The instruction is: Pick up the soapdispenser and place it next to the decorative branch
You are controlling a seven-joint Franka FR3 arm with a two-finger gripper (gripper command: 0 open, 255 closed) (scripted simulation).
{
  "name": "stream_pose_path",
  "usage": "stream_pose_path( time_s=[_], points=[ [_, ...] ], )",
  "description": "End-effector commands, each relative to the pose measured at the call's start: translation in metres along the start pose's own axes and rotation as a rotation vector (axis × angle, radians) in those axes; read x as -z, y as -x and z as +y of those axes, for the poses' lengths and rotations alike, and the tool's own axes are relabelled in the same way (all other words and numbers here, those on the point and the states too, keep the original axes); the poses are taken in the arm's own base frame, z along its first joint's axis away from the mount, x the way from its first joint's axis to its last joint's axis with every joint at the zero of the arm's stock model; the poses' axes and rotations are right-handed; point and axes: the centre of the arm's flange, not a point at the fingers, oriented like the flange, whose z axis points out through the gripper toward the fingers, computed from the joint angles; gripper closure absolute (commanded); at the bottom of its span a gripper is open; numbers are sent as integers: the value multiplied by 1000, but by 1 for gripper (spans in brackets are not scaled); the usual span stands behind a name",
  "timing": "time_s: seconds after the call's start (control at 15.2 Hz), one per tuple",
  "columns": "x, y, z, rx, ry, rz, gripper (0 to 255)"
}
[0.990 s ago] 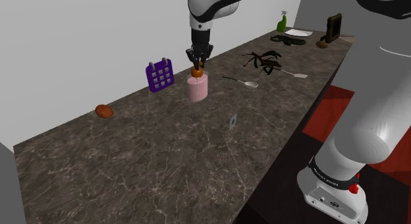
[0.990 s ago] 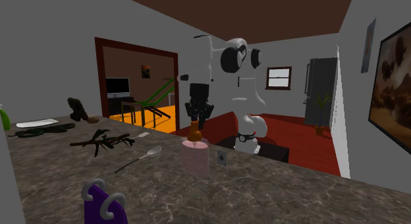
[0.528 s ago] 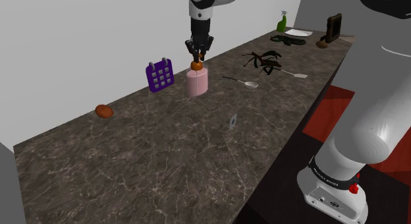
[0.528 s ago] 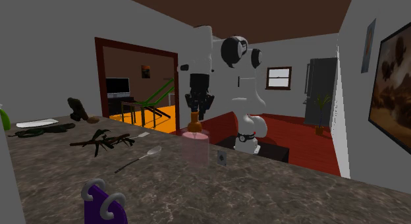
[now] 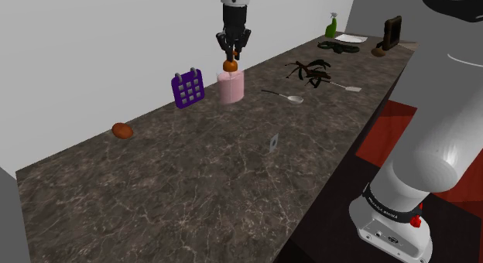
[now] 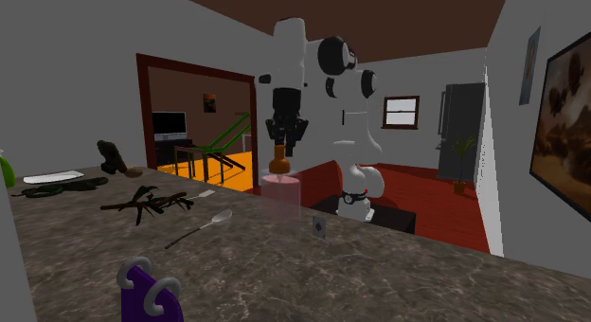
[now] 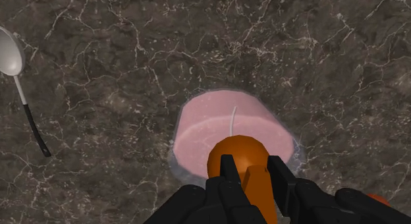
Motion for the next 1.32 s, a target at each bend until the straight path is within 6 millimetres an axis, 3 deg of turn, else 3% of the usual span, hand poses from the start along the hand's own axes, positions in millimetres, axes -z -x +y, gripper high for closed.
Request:
stream_pose_path(
  time_s=[0.0,1.25],
  points=[
    [10,-1,1,0,0,0,255],
    [109,-11,-1,0,0,0,255]
  ],
)
